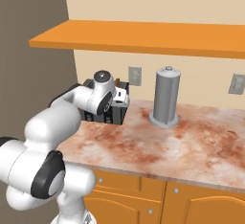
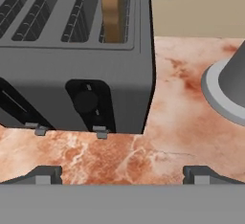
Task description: Start the toaster. Once the lever pops up, take the bread to the plate on the dining counter.
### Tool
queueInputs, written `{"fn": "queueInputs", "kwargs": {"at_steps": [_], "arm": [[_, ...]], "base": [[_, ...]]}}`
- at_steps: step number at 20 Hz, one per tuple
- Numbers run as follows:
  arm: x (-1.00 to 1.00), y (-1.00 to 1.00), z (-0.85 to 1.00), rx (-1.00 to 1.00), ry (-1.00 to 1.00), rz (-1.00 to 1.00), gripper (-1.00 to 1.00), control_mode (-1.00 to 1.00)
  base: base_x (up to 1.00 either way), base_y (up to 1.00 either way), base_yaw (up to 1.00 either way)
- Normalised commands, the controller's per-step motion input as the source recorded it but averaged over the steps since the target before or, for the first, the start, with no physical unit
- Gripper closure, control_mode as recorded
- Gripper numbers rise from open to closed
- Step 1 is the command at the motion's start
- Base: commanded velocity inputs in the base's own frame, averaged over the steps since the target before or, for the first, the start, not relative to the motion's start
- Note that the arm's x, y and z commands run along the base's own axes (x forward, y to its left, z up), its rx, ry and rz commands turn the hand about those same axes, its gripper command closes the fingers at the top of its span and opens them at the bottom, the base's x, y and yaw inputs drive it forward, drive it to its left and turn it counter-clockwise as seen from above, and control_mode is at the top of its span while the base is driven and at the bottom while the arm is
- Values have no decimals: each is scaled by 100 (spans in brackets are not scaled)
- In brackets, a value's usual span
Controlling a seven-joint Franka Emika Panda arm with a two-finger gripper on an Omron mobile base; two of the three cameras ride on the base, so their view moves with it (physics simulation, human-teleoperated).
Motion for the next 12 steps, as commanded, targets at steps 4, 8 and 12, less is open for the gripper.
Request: {"fn": "queueInputs", "kwargs": {"at_steps": [4, 8, 12], "arm": [[11, 0, 0, 0, 0, 0, -100, -100], [31, 0, 0, 0, 0, 0, -100, -100], [30, 0, 0, 0, 0, 0, -100, -100]], "base": [[0, 0, 0], [0, 0, 0], [0, 0, 0]]}}
